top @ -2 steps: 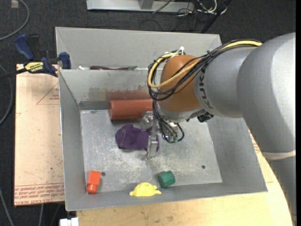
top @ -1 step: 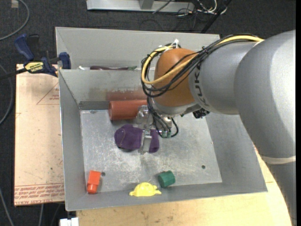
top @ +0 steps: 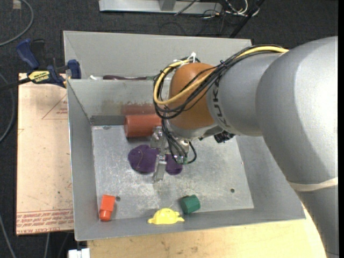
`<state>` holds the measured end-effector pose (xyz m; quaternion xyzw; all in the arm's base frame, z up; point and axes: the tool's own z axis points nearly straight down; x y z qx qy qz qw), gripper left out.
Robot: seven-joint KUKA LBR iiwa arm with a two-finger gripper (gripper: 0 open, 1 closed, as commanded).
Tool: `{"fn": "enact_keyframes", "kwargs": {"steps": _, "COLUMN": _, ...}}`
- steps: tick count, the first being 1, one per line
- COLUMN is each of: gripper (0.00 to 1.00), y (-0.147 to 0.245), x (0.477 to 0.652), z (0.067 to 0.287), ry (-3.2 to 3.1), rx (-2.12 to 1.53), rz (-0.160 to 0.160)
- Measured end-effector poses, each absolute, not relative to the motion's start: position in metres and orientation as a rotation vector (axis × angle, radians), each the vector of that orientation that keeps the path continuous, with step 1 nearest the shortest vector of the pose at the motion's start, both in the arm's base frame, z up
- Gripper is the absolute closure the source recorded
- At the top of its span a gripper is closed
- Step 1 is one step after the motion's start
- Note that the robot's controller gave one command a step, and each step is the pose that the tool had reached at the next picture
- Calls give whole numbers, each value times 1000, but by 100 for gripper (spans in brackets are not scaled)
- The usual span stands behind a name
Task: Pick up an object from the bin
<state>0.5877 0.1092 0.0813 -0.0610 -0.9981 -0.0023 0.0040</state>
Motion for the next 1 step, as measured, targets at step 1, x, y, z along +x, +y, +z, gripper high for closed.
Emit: {"fn": "enact_keyframes", "kwargs": {"steps": 1, "gripper": 100, "y": 103, "x": 585, "z": 71, "ry": -3135, "rx": -265, "rz": -12}}
